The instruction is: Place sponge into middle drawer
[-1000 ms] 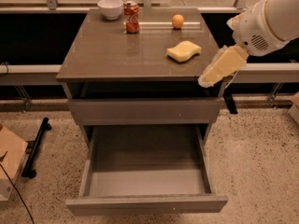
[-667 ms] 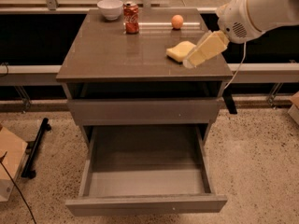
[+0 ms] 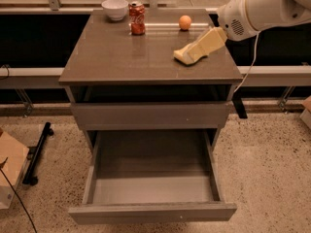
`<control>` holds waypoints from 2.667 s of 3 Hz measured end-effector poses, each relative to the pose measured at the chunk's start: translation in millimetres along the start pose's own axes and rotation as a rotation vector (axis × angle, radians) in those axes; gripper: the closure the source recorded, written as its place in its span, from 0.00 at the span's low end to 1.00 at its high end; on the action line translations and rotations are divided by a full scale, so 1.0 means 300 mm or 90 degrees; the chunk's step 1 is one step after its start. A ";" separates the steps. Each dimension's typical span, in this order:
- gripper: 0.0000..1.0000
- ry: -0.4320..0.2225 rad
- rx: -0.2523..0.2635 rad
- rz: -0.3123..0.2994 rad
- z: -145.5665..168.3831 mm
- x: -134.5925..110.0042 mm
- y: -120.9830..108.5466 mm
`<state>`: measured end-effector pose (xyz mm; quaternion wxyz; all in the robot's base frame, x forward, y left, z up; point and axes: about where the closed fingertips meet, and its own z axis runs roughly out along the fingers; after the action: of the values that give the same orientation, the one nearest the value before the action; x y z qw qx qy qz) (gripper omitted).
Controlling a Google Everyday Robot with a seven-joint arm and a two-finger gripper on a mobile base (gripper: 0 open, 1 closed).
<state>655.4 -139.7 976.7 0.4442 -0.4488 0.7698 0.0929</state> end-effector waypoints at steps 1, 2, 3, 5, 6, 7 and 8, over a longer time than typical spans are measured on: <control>0.00 0.017 0.023 0.023 0.030 0.024 -0.002; 0.00 -0.004 0.047 0.080 0.130 0.054 -0.015; 0.00 -0.051 0.099 0.140 0.249 0.057 -0.103; 0.00 -0.079 0.153 0.251 0.419 0.150 -0.255; 0.00 -0.069 0.158 0.293 0.490 0.213 -0.306; 0.00 -0.049 0.154 0.320 0.551 0.264 -0.336; 0.17 -0.013 0.151 0.327 0.603 0.301 -0.341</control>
Offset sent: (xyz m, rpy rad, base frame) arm 0.0760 0.0094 -0.0394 0.2155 -0.0995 -0.2955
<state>824.9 -156.0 827.1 0.4631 -0.1828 0.8594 0.1164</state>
